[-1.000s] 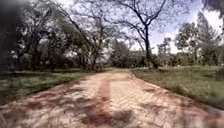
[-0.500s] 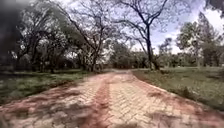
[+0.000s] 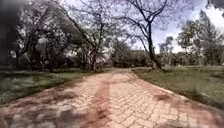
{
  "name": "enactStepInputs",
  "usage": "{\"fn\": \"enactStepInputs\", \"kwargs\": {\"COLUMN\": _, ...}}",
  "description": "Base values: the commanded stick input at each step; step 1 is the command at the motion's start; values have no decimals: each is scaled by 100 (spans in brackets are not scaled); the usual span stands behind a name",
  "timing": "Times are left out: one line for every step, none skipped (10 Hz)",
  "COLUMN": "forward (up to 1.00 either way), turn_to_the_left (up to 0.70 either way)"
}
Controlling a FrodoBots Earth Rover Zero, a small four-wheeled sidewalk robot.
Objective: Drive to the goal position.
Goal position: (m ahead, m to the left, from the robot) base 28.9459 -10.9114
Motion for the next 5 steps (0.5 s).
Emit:
{"fn": "enactStepInputs", "kwargs": {"forward": 70, "turn_to_the_left": -10}}
{"fn": "enactStepInputs", "kwargs": {"forward": 70, "turn_to_the_left": 0}}
{"fn": "enactStepInputs", "kwargs": {"forward": 70, "turn_to_the_left": 0}}
{"fn": "enactStepInputs", "kwargs": {"forward": 70, "turn_to_the_left": -2}}
{"fn": "enactStepInputs", "kwargs": {"forward": 70, "turn_to_the_left": -5}}
